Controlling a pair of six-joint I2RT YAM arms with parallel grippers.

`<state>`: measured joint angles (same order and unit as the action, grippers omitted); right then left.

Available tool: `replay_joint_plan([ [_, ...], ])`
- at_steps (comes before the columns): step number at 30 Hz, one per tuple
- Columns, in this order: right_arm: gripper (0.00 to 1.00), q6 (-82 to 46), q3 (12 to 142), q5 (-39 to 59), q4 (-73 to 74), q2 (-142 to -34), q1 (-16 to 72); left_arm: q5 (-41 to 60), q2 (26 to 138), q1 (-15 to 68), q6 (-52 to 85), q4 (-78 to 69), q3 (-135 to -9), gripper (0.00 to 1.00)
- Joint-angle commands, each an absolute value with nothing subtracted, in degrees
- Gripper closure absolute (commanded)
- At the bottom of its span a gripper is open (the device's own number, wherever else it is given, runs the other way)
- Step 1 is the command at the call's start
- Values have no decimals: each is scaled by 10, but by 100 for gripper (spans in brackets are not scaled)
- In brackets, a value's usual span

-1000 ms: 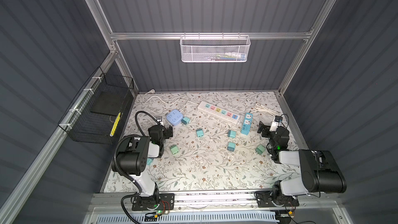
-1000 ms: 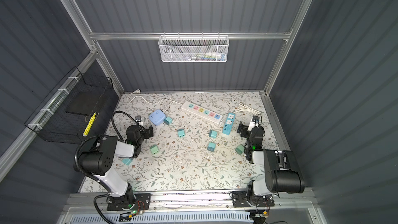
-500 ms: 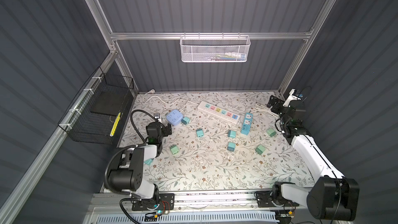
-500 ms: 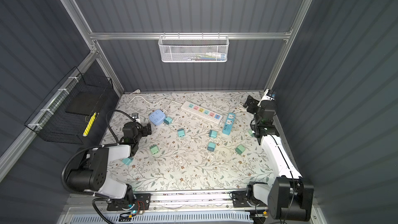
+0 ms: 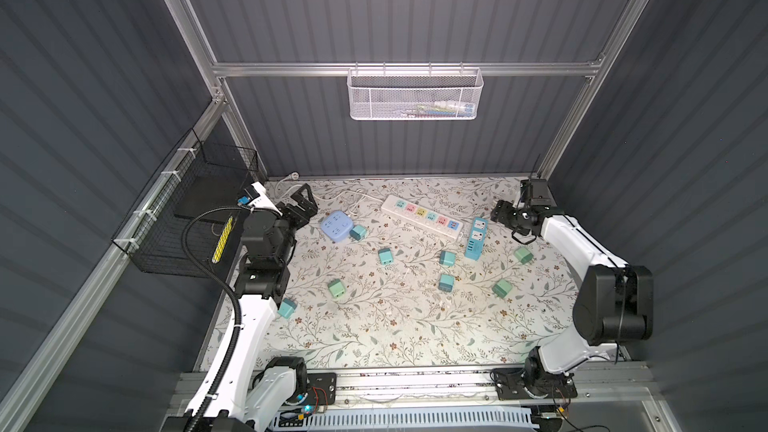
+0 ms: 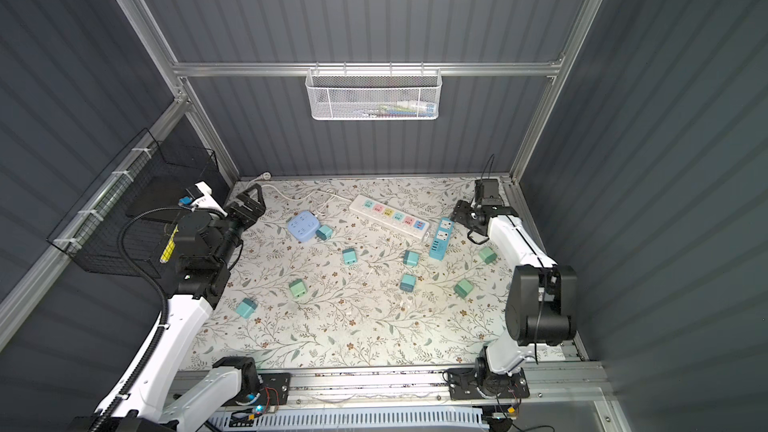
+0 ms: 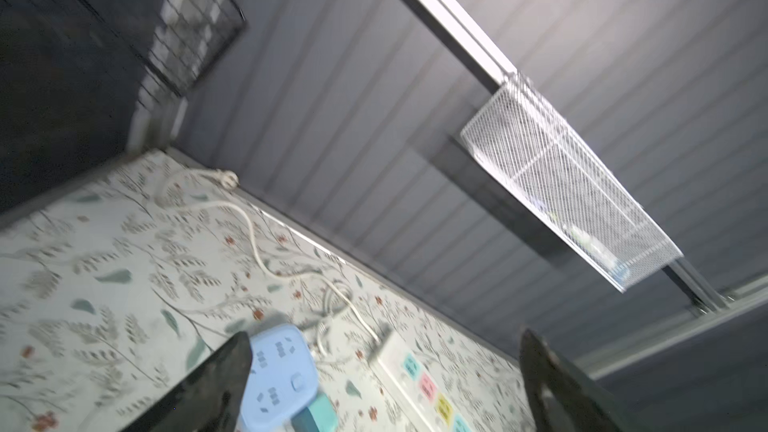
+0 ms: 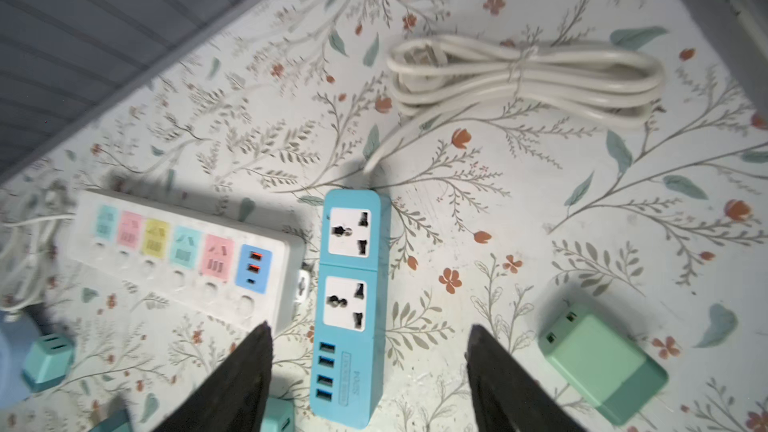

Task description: Insert the plug

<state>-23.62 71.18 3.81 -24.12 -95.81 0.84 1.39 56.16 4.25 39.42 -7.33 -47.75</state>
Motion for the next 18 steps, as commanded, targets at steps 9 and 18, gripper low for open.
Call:
replay_joint_plan([
  [9, 17, -194, 822, 0, -392, -1100, 80, 332, 600, 50, 470, -116, -377, 0],
  [18, 27, -226, 818, -3, -394, -1131, 101, 278, 568, 57, 448, -77, -384, 0],
])
